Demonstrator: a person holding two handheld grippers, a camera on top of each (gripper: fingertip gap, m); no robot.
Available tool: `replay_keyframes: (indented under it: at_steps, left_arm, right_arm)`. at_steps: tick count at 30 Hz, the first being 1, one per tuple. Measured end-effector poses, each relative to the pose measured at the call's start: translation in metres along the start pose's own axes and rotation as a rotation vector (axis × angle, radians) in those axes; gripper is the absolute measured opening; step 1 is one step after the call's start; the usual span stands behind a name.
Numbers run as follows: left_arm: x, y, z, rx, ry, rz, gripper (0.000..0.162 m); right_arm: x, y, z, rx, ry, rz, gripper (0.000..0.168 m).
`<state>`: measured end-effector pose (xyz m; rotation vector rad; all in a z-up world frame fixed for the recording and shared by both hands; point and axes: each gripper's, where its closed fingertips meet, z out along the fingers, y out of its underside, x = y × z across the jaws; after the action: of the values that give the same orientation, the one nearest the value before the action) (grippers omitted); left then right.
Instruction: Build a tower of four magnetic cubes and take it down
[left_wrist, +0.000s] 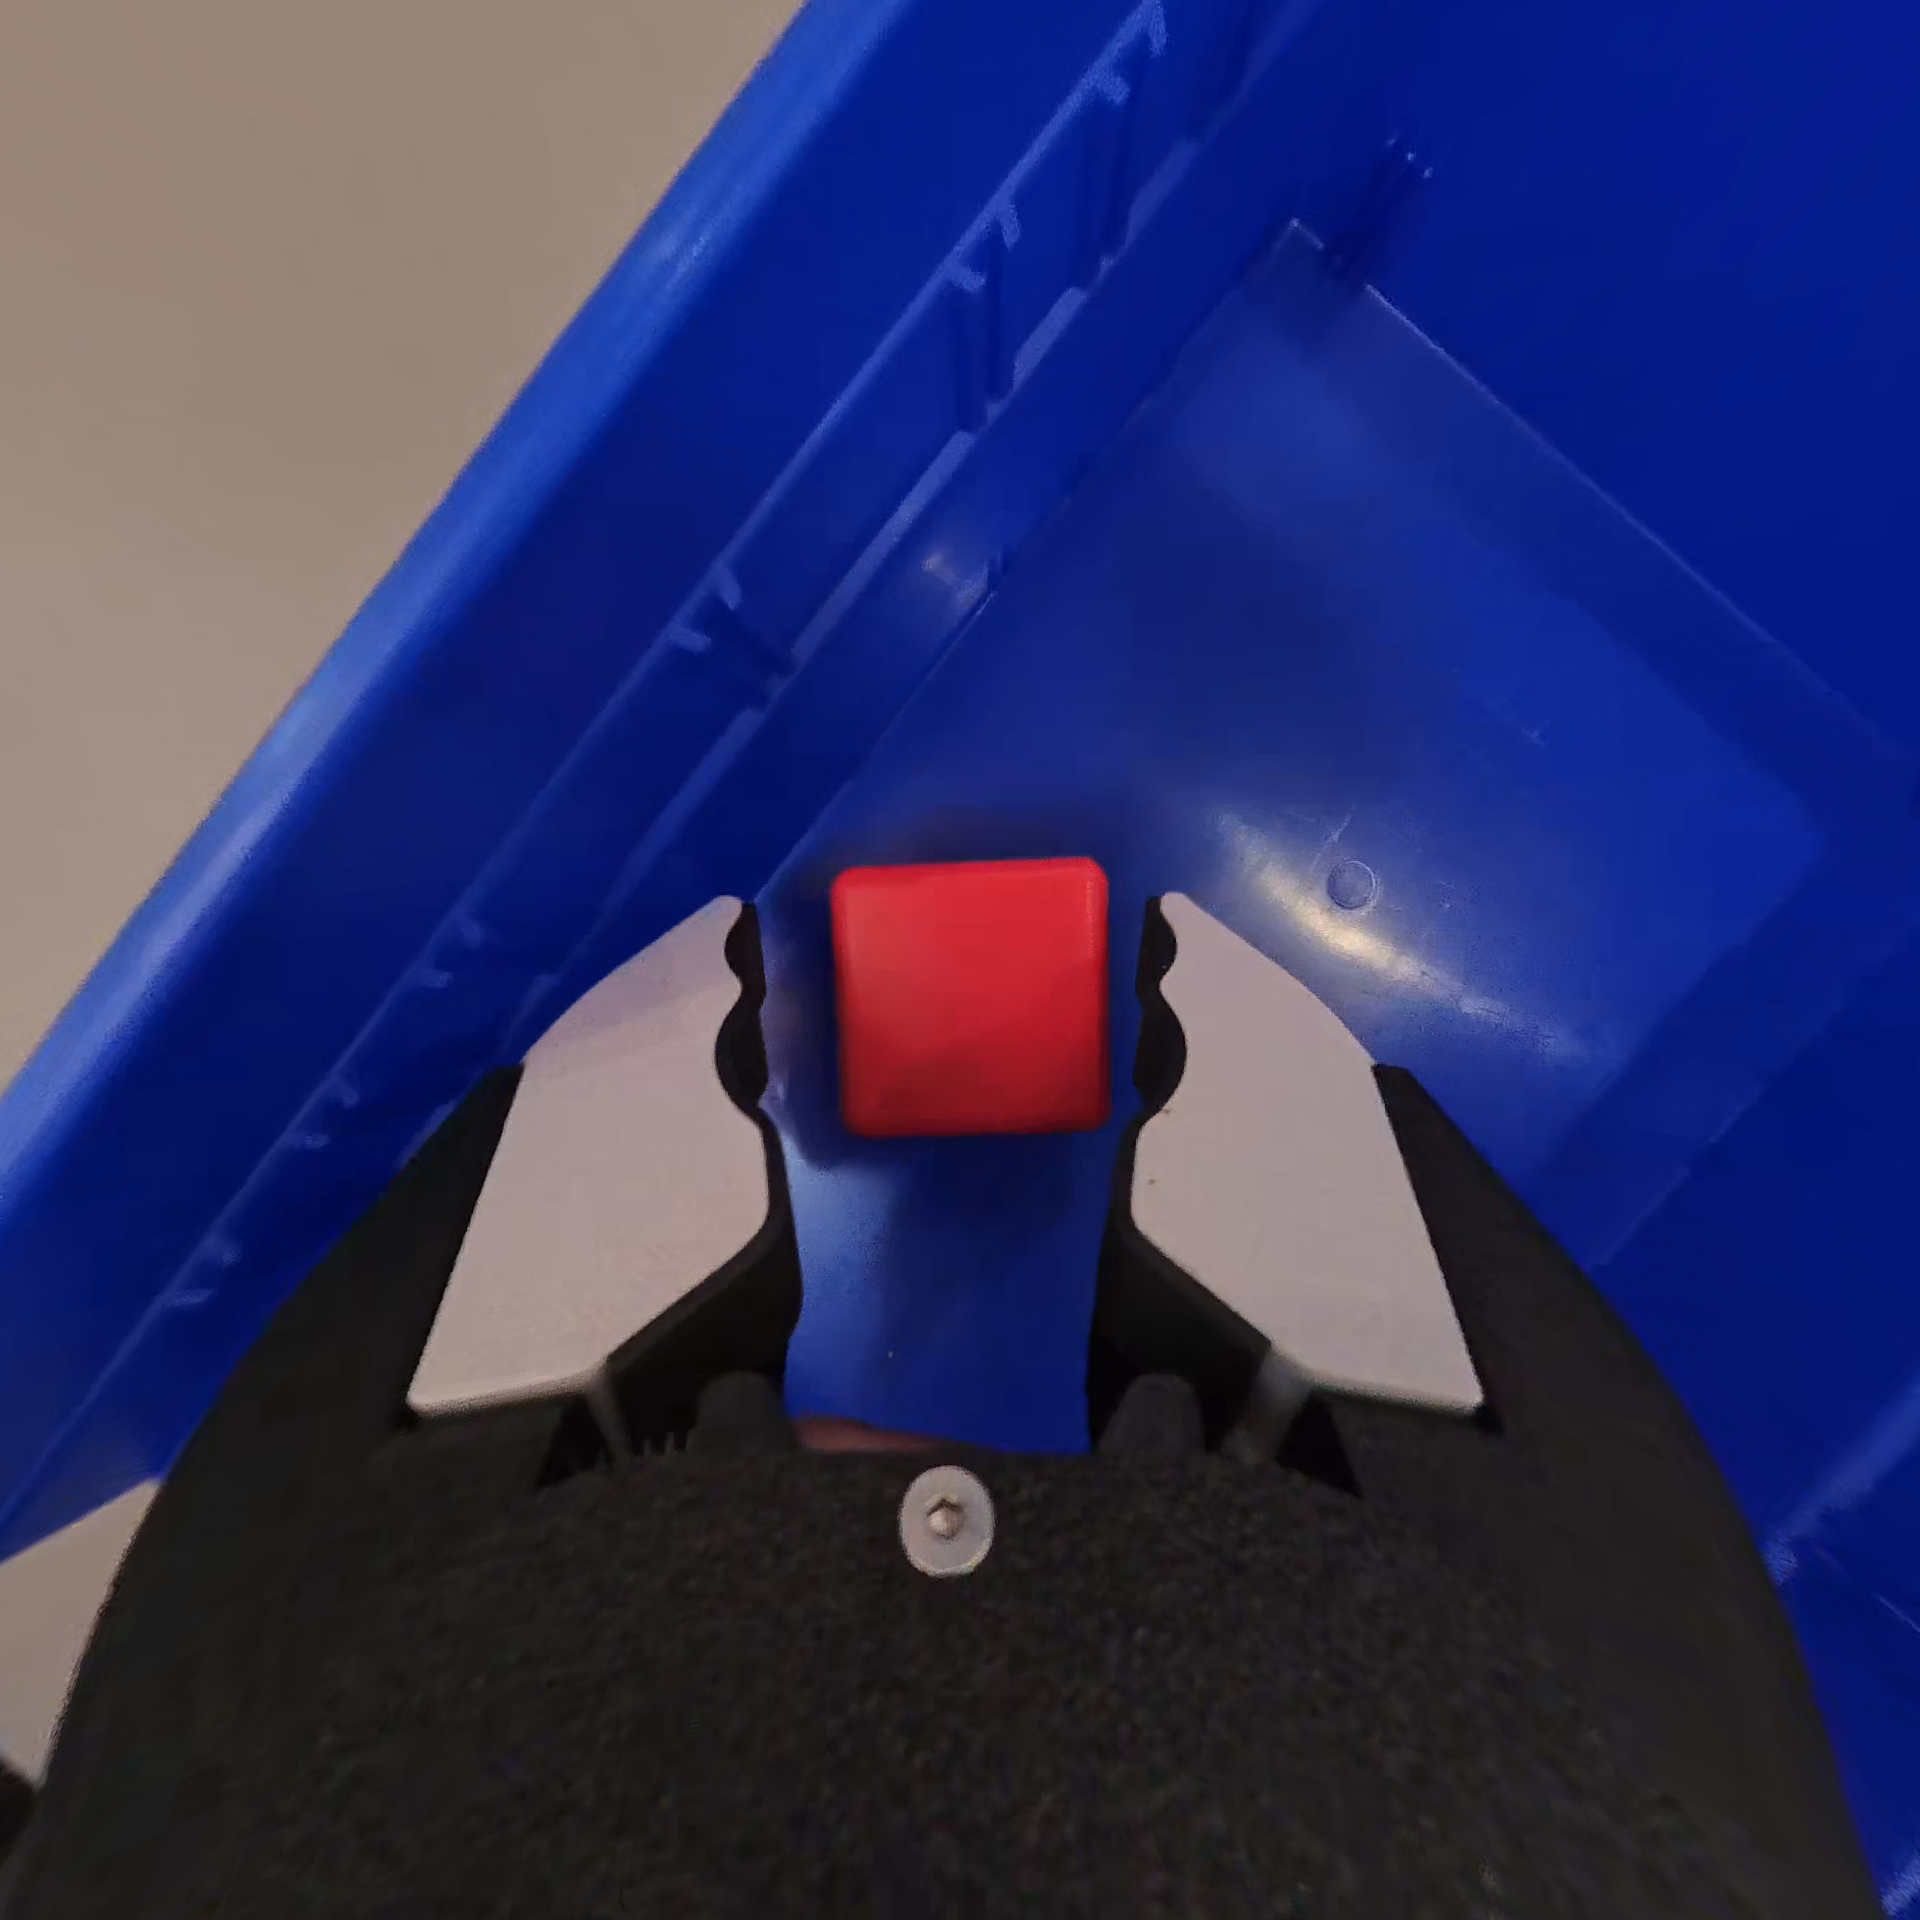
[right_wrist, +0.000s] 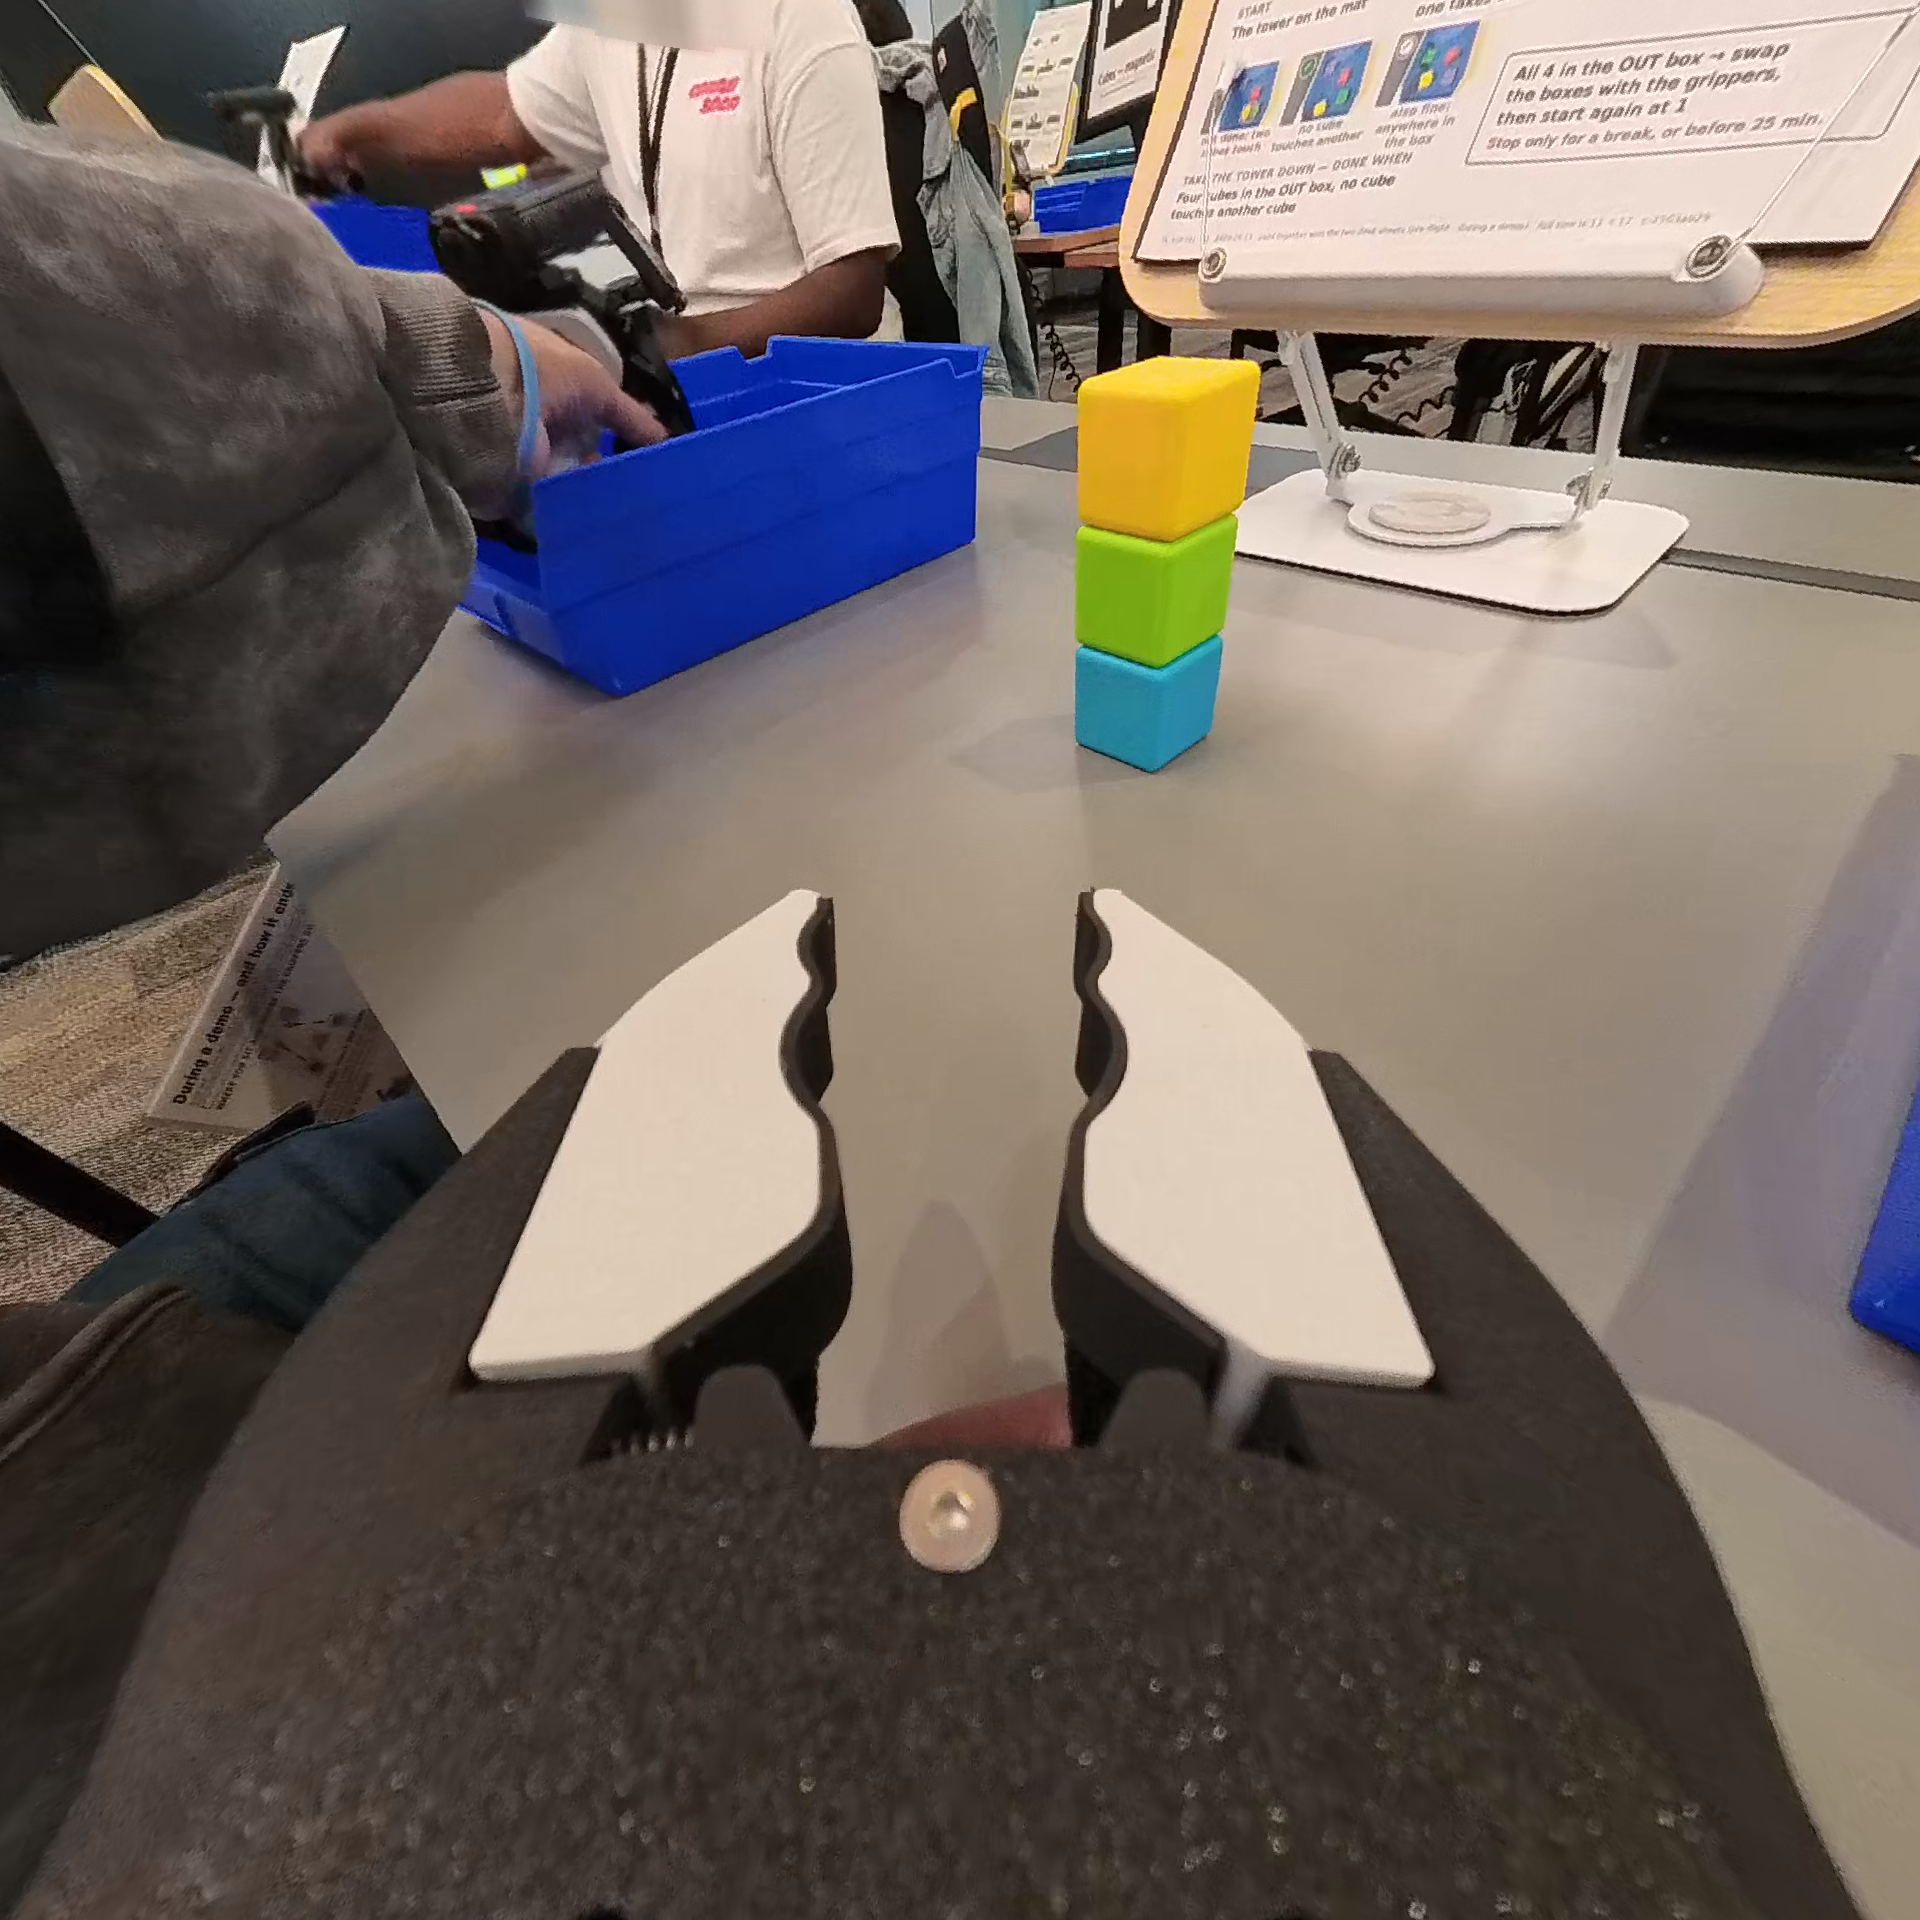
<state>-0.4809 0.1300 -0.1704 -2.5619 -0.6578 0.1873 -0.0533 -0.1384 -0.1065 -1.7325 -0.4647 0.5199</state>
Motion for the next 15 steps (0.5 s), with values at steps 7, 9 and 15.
replay_keyframes:
  at_steps: [7, 9, 15]
  left_arm:
    - [0.013, 0.003, 0.008, -0.016, 0.104, 0.096, 0.050]
    - [0.015, 0.003, 0.008, -0.012, 0.116, 0.114, 0.050]
    - [0.032, -0.015, -0.022, 0.118, 0.181, 0.219, 0.049]
  right_arm:
    - [-0.001, 0.002, 0.001, -0.016, 0.007, -0.010, 0.044]
    - [-0.001, 0.002, 0.001, -0.017, 0.007, -0.010, 0.044]
    - [-0.001, 0.001, 0.001, -0.012, 0.007, -0.005, 0.044]
